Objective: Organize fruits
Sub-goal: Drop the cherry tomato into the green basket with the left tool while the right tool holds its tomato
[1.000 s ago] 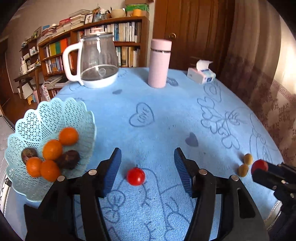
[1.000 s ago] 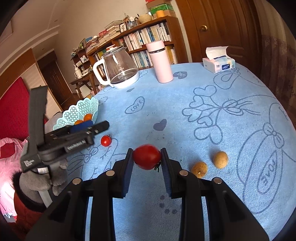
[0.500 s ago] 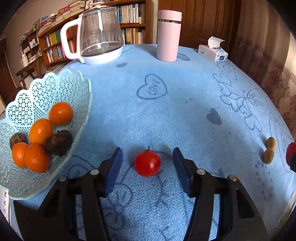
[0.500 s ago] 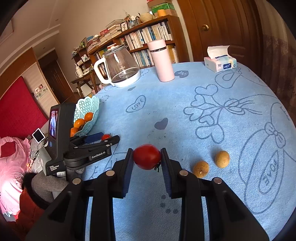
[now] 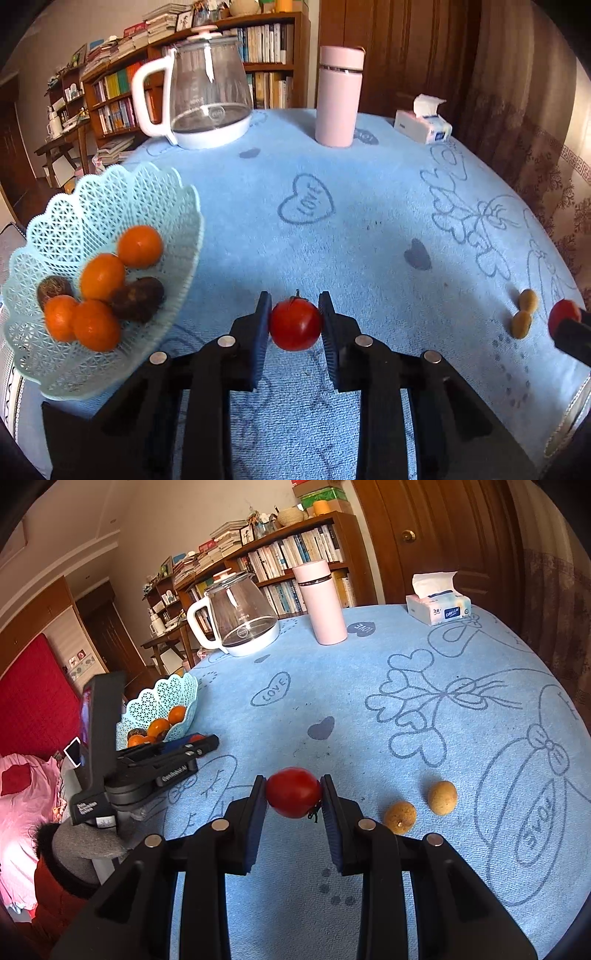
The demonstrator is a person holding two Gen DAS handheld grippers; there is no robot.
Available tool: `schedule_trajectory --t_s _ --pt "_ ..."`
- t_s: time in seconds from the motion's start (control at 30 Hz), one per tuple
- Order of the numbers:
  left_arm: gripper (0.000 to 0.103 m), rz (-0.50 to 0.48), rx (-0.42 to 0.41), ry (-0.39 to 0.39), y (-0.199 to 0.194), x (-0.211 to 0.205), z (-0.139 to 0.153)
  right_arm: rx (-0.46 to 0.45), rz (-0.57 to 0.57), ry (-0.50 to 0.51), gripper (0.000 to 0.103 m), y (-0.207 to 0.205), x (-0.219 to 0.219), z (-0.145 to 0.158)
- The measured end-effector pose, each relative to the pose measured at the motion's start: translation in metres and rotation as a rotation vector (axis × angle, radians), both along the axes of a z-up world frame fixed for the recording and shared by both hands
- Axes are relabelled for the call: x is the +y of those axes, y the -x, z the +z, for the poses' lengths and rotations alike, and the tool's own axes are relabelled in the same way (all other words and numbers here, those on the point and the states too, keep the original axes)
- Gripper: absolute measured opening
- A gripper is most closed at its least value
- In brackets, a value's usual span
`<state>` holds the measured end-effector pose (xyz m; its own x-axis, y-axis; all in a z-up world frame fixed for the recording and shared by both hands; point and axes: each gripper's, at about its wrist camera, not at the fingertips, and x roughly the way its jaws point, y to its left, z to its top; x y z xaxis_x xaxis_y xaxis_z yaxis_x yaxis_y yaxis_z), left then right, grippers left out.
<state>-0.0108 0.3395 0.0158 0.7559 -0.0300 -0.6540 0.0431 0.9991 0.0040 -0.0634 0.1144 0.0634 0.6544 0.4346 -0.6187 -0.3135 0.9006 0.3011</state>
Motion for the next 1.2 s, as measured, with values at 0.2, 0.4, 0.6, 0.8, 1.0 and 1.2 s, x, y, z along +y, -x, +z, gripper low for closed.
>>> schedule_trajectory --t_s 0.2,0.4,0.6,0.8,1.0,1.2 --pt "0.027 0.046 -0.079 0.022 0.012 0.019 0.029 0.001 0.003 0.001 0.03 0.0 0.001 0.0" --pt "0.027 0.123 -0.143 0.059 0.019 0.053 0.054 0.005 0.013 0.004 0.03 0.001 0.005 -0.001" --pt "0.027 0.225 -0.167 0.107 0.021 0.099 0.064 0.011 0.022 0.005 0.03 0.001 0.009 -0.005" --pt "0.027 0.318 -0.155 0.146 0.02 0.137 0.062 0.024 0.029 0.005 0.03 -0.002 0.013 -0.009" --pt "0.027 0.351 -0.151 0.162 0.019 0.151 0.06 0.03 0.04 0.009 0.03 -0.004 0.018 -0.011" --pt "0.061 0.386 -0.16 0.179 0.022 0.161 0.062 0.029 0.057 0.021 0.03 -0.005 0.027 -0.009"
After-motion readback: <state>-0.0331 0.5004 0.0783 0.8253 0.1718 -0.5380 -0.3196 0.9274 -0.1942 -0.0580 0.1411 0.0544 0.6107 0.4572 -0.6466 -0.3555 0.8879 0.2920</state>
